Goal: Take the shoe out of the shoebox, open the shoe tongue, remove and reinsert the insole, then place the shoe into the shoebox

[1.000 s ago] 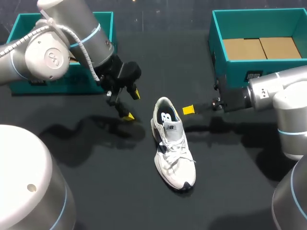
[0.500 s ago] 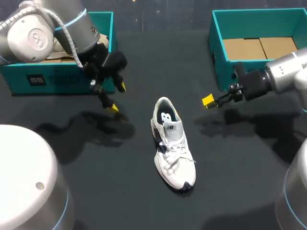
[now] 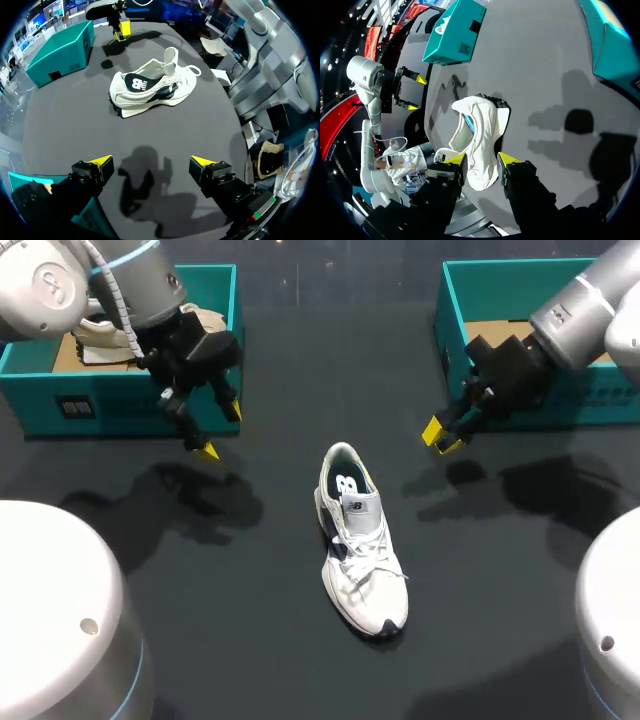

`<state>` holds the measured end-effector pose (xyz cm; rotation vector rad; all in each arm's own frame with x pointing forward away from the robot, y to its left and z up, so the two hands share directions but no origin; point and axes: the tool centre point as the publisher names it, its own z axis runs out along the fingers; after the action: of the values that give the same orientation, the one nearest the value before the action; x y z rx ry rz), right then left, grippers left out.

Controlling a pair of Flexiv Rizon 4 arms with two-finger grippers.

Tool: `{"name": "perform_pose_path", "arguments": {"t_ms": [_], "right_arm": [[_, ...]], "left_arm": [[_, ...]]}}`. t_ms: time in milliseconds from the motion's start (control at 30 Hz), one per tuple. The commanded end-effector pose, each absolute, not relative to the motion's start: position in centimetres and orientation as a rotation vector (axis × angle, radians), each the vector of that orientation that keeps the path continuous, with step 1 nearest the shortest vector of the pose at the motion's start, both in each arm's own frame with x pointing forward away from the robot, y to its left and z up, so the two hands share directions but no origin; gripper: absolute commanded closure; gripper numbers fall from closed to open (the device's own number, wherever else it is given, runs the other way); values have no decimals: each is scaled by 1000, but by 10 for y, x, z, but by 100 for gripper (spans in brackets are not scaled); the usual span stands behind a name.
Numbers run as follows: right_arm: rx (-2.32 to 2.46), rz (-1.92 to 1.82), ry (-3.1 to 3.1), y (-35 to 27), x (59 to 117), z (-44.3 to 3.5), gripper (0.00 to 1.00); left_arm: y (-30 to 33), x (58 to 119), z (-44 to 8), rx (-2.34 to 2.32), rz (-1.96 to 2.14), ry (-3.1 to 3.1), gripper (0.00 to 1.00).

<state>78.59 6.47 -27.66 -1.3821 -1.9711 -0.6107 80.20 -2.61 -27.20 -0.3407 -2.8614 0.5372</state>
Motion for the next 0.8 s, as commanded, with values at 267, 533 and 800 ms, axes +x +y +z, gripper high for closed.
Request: {"name": "perform_pose_path", "arguments": {"t_ms": [267,533,800], "right_arm": [[-1620,-387,-2144,89,769,-257,100],[-1816,-285,-2277,103,761,-250,100],[-1816,-285,-2277,103,761,-250,100]], "left_arm": [[15,823,-248,-471,547,-2789,0],[20,825,-245,-501,539,-2776,0],[20,825,-245,-501,539,-2776,0]]}}
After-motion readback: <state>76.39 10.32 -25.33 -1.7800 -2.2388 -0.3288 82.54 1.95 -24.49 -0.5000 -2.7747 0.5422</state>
